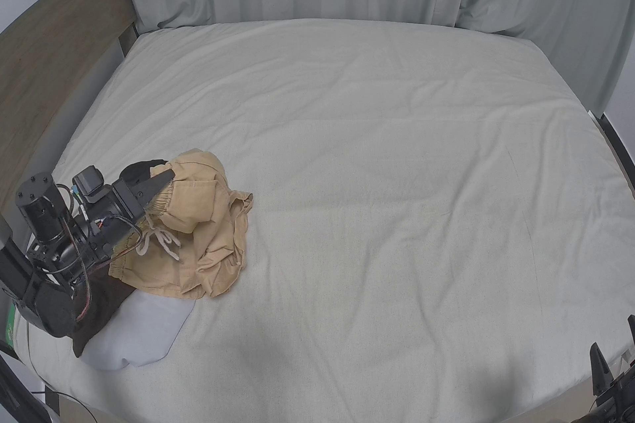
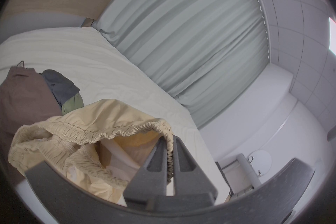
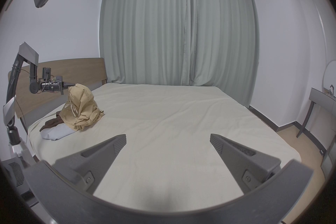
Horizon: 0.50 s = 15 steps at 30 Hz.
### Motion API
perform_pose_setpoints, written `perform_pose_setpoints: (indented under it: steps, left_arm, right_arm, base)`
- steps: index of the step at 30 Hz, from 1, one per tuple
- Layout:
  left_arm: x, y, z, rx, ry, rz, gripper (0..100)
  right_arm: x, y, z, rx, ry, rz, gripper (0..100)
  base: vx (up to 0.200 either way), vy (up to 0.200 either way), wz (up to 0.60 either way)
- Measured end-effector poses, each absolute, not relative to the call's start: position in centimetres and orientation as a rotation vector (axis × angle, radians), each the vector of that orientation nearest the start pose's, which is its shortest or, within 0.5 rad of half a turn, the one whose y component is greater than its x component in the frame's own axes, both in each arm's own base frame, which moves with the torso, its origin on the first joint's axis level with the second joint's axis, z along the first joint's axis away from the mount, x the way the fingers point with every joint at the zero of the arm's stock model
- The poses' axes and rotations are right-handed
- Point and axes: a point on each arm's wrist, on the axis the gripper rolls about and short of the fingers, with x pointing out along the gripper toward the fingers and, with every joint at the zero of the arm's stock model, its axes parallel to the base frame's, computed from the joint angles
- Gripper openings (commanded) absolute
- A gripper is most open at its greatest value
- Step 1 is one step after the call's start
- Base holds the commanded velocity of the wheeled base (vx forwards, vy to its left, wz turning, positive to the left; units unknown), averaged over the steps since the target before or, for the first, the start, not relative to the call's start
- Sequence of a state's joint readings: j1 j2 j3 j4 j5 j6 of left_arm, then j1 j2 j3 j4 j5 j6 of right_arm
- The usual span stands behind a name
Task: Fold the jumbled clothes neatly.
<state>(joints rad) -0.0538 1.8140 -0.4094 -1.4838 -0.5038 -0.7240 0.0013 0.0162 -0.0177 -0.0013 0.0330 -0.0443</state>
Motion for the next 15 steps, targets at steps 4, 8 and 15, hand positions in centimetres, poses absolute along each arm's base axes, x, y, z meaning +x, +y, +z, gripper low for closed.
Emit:
perform_pose_setpoints:
  steps: [4, 8, 15]
  left_arm:
    - [26.7, -3.5, 13.8, -0.744, 0.104, -0.526, 0]
    - [26.1, -4.7, 13.6, -0.821, 0.107, -0.469, 0]
    - [24.2, -7.1, 15.2, -1.001, 0.07, -0.453, 0]
  right_arm:
    - [-2.3, 0.1, 8.1, -0.044, -0.004, 0.034, 100]
    - [-2.3, 0.1, 8.1, -0.043, -0.003, 0.035, 100]
    - [-2.3, 0.1, 8.1, -0.042, -0.003, 0.035, 100]
  base:
    - [0.0, 0.0, 0.0]
    - [0.0, 0.0, 0.0]
    - [0.0, 0.0, 0.0]
